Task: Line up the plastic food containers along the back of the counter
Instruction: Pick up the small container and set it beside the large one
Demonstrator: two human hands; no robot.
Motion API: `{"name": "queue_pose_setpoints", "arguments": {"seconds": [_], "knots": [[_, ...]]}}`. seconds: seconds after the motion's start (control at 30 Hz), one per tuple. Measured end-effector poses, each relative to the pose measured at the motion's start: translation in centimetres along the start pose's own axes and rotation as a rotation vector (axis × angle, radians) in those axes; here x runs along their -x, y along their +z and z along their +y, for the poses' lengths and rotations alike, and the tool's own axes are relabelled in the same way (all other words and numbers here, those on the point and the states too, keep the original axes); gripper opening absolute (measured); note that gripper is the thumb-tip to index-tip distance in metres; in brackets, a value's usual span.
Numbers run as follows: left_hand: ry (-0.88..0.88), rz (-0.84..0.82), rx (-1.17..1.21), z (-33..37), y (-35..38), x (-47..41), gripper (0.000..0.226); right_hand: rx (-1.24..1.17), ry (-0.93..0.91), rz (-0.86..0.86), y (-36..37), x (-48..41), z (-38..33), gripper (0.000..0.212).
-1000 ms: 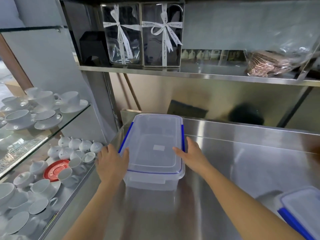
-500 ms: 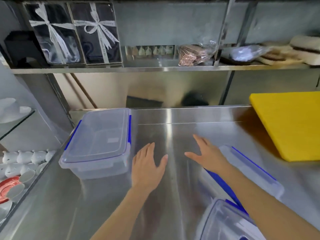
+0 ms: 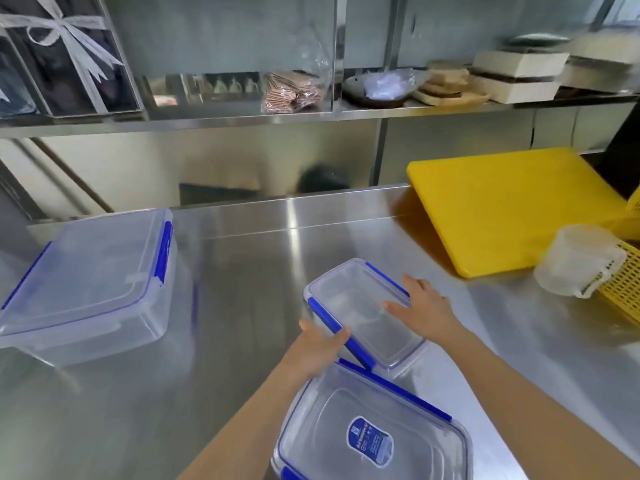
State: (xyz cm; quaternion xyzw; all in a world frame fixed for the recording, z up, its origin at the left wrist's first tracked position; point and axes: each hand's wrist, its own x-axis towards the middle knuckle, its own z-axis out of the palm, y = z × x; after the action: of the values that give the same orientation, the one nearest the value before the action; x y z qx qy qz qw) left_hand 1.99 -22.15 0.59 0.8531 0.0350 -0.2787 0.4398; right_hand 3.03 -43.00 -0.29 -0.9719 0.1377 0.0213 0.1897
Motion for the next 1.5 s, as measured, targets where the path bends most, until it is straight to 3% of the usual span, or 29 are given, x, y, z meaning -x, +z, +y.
{"name": "queue_pose_setpoints", "arguments": {"seconds": [0.13, 0.33, 0.53, 0.7, 0.83, 1.1, 1.3, 1.5], "knots": [[0.060, 0.054, 0.027, 0.7, 1.5, -0.1, 0.049, -0.091, 0.007, -0.059, 0.4, 0.5, 0.7, 0.063], [0.099, 0.181, 0.007, 1.5, 3.0, -0.7, 0.024, -0.037, 0.006, 0.019, 1.4, 0.5, 1.0, 0.055], [0.134, 0.131, 0.017, 2.5, 2.2, -3.1, 0.059, -0.216, 0.052, 0.065, 2.8, 0.8, 1.1, 0.053], [0.110, 0.134, 0.145, 2.1, 1.1, -4.2, 0.033, -0.555, 0.139, 0.053, 2.8, -0.1, 2.2, 0.050], [0.039, 0.091, 0.276, 1.6, 1.0, -4.6, 0.028, -0.697, 0.170, -0.054, 3.2, -0.5, 2.3, 0.029], [0.203, 0.285, 0.247, 0.2, -1.6, -5.2, 0.015, -0.745, 0.067, -0.038, 3.7, -2.3, -1.5, 0.021], [0.187, 0.431, 0.410, -2.1, -6.8, -6.7, 0.017, -0.742, 0.001, -0.055, 5.0, -5.3, -7.7, 0.016], [0.104, 0.606, 0.405, -4.3, -12.0, -9.7, 0.012, -0.697, -0.060, -0.113, 7.0, -9.0, -14.9, 0.026]]}}
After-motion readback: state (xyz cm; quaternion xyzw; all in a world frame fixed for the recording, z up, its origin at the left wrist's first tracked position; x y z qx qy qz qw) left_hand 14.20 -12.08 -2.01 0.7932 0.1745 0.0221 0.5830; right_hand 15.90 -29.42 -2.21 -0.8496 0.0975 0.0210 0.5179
